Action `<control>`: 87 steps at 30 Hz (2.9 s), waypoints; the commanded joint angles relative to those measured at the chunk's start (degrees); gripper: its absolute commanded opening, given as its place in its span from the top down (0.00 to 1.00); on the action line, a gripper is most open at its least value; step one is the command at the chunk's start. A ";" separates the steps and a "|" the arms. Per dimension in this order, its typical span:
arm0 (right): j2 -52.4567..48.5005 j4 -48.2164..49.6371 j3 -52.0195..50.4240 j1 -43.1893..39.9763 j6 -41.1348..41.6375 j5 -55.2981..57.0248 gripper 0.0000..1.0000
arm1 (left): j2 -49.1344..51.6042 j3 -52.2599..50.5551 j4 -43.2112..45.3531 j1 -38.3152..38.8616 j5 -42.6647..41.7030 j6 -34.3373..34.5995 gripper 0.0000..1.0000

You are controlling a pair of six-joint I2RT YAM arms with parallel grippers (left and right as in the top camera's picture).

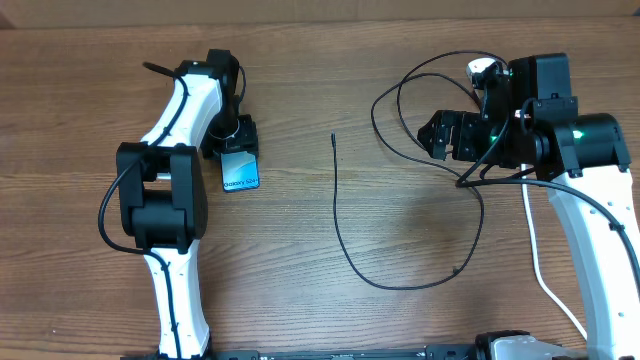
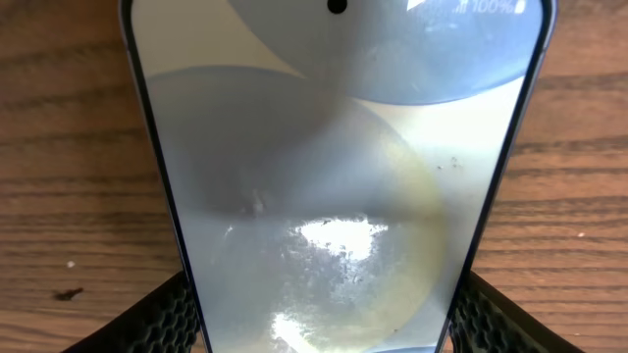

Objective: Plug charger to phone and switch on socket
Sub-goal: 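Lift the phone with the left gripper and tilt it upright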

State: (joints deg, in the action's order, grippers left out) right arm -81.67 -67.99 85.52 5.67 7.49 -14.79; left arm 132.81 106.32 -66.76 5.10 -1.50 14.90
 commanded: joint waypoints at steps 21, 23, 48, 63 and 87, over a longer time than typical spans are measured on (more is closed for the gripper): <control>0.26 0.37 0.35 0.22 -0.02 -0.33 0.00 | 0.90 21.20 -10.91 -0.44 0.44 -0.11 0.76; 0.26 0.52 0.35 0.22 -0.02 -0.33 0.00 | 0.90 21.57 -11.04 -0.44 0.44 -0.11 0.81; 0.11 3.80 0.35 1.51 0.26 -5.49 0.00 | 0.39 31.93 -23.45 -0.44 -6.03 12.74 0.96; -10.29 7.15 5.18 13.68 10.21 2.67 0.10 | 0.13 40.94 -30.05 -0.74 -25.49 19.52 0.96; -36.81 17.86 14.21 17.27 10.27 6.23 0.54 | 0.15 40.94 -29.81 -1.84 -26.60 35.36 0.96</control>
State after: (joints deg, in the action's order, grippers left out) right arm -116.55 -50.94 98.52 22.00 18.74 -9.56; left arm 133.95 145.47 -96.62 4.32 -26.61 47.72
